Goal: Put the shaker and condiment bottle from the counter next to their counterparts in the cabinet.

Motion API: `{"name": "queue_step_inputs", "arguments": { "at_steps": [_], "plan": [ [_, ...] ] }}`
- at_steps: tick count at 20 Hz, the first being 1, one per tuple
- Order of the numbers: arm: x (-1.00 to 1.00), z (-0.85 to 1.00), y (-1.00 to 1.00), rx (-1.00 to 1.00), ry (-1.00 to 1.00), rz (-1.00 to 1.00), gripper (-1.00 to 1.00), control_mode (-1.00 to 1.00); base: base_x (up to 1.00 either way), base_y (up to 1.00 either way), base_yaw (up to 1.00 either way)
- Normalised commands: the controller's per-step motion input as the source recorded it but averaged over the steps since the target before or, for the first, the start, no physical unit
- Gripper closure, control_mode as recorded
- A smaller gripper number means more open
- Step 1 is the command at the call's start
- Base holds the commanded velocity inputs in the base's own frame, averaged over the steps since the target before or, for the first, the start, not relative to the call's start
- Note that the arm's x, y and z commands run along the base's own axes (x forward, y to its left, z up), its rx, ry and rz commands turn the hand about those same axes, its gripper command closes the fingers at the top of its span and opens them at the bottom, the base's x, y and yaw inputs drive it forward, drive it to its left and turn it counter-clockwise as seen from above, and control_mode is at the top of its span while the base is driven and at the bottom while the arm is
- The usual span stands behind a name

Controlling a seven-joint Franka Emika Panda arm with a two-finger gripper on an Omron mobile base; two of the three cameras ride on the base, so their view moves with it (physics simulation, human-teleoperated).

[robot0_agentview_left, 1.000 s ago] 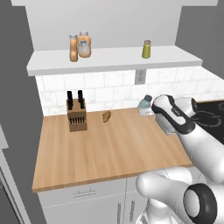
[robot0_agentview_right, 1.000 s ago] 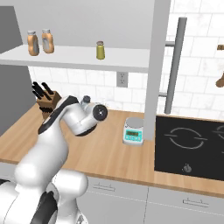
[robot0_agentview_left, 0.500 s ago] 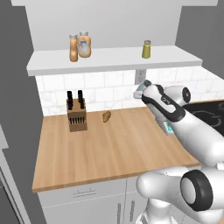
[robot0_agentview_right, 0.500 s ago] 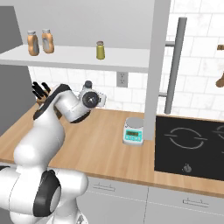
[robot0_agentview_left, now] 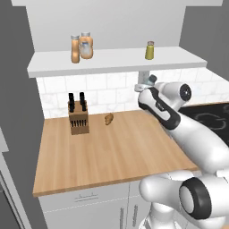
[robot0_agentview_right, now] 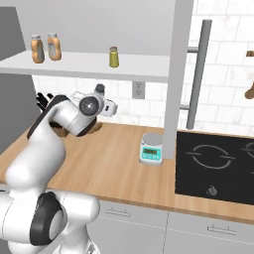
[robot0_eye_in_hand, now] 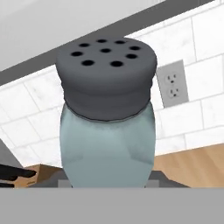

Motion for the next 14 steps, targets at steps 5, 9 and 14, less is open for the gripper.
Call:
{"name": "queue_step_inputs", "arguments": {
  "at_steps": [5, 9, 14],
  "plan": [
    [-0.01, 0.54, 0.00, 0.03, 0.00, -0.14, 1.00, -1.00, 0.00, 0.00, 0.00],
    [0.00, 0.58, 0.00, 0.02, 0.00, -0.12, 1.00, -1.00, 0.00, 0.00, 0.00],
    [0.00, 0.51, 0.10, 0.02, 0.00, -0.12, 1.00, -1.00, 0.00, 0.00, 0.00]
  ]
}}
